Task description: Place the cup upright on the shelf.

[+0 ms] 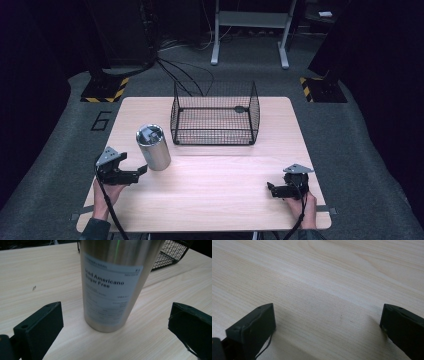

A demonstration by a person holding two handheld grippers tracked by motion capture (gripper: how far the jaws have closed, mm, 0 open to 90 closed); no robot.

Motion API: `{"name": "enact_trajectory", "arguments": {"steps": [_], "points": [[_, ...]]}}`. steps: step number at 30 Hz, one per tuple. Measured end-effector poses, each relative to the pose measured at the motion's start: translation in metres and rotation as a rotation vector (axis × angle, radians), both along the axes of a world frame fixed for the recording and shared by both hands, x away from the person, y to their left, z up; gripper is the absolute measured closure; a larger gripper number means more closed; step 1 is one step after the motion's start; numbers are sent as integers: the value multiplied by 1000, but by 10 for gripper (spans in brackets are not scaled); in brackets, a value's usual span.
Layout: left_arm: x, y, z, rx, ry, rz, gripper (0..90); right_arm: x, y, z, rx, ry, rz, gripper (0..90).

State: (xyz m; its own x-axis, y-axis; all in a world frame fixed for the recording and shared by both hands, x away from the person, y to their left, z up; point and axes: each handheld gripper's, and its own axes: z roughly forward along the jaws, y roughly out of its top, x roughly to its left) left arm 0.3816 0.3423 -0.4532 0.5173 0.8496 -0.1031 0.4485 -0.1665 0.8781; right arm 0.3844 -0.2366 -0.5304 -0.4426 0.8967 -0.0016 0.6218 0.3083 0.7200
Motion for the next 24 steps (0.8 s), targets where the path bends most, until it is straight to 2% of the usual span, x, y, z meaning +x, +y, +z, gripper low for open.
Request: {"name": "enact_trajectory", "arguments": {"steps": [7, 15, 16, 24], "points": [[8, -3, 12, 8, -23, -14, 0, 0, 0, 0, 0, 0, 0, 0], [17, -5, 19, -5, -36, -21, 0, 0, 0, 0, 0, 0, 0, 0], [18, -6, 20, -6, -47, -17, 0, 0, 0, 0, 0, 0, 0, 0], [27, -12, 23, 4, -46, -38, 0, 0, 0, 0, 0, 0, 0, 0]]}}
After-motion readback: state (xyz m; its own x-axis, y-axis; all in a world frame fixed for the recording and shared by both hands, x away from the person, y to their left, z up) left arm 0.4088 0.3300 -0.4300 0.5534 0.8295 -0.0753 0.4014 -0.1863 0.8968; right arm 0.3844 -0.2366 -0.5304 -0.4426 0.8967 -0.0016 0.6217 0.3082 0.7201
